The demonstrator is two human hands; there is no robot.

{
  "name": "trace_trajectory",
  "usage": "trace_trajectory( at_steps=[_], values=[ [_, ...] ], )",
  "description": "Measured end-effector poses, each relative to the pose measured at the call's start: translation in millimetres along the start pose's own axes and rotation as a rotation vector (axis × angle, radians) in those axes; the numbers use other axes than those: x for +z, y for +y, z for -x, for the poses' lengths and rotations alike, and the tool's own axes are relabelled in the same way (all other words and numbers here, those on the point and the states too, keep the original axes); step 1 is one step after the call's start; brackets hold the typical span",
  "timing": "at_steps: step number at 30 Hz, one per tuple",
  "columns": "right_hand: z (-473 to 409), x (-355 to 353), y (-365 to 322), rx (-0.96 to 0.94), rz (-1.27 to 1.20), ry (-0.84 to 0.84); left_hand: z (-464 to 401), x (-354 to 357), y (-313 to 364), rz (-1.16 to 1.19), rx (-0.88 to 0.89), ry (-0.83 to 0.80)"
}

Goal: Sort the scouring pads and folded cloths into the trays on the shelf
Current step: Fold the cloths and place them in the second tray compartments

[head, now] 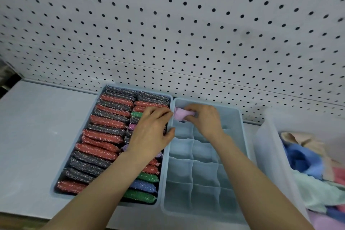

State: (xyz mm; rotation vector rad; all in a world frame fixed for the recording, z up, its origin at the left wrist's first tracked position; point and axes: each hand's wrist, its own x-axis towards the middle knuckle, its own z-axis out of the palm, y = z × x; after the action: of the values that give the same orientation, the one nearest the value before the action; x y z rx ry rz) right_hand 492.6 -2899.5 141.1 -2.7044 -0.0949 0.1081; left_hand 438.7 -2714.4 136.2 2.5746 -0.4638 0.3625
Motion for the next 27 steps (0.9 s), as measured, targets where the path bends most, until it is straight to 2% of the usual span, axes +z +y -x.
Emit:
trace_trajectory(
  at_steps=[4, 7, 16, 20, 23, 27],
  values=[
    [-10, -8, -5, 0.031, 0.123, -0.11, 1, 1, 0, 0.0, 0.003, 0.006],
    [-10, -13, -13, -0.022, 0.228, -0.092, 2, 1, 1, 0.002, 0.008, 0.01],
    [-3, -2, -17, 0.018, 0.235, -0.04, 1, 0, -1, -0.007, -0.007, 0.001],
    [17, -23, -18, 0.033, 0.042, -0.063, -2, -4, 0, -0.037, -0.022, -0.041],
    [43, -60, -3, 0.048, 0.024, 0.019, -5, -6, 3, -0.086, -0.018, -0.088],
    [94, -119, 51, 0.18, -0.029, 0.326, -13, -7, 27, -0.061, -0.027, -0.084]
  ],
)
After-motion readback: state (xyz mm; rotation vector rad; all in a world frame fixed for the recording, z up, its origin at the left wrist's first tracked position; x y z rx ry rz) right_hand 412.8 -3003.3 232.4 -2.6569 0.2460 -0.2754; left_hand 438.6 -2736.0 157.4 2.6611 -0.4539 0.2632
